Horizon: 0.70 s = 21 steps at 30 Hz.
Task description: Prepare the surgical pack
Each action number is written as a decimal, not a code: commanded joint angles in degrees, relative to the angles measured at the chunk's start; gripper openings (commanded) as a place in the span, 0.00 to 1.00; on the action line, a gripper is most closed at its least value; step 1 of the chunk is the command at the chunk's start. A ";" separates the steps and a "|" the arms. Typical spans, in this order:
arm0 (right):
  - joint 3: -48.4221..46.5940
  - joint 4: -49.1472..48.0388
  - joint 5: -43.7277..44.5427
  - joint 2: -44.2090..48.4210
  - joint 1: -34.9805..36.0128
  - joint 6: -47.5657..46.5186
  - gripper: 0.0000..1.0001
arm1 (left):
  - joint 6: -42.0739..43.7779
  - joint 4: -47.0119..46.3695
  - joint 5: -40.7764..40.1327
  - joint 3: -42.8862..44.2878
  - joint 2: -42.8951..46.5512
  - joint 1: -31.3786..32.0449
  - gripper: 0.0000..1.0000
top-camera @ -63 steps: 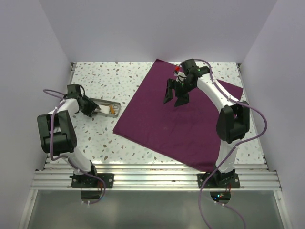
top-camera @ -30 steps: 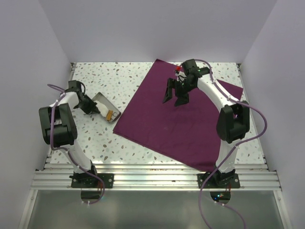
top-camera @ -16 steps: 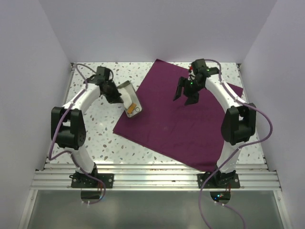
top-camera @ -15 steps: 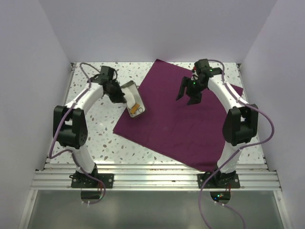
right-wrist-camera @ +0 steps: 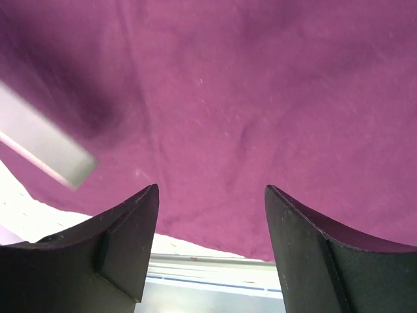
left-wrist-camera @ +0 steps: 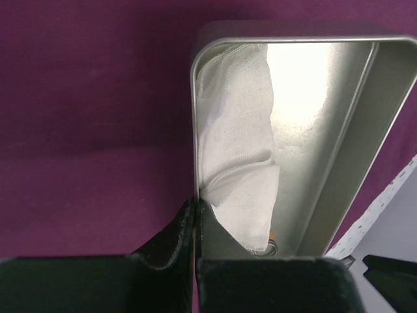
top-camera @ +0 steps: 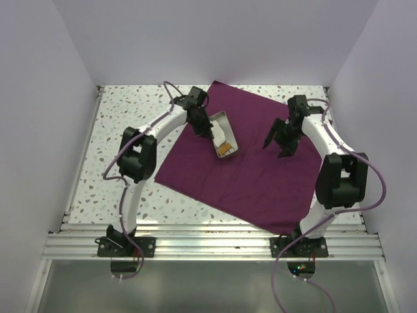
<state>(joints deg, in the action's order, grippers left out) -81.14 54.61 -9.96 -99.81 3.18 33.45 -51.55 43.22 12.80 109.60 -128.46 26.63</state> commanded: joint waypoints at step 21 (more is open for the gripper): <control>9.78 -5.04 -0.06 9.81 -2.04 0.03 0.71 | -4.79 0.99 6.71 7.91 -7.50 8.26 0.18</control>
<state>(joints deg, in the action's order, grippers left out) -71.61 51.53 -9.98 -91.79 1.37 33.41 -55.92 45.45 16.64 116.25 -135.57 34.48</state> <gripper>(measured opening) 0.703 0.141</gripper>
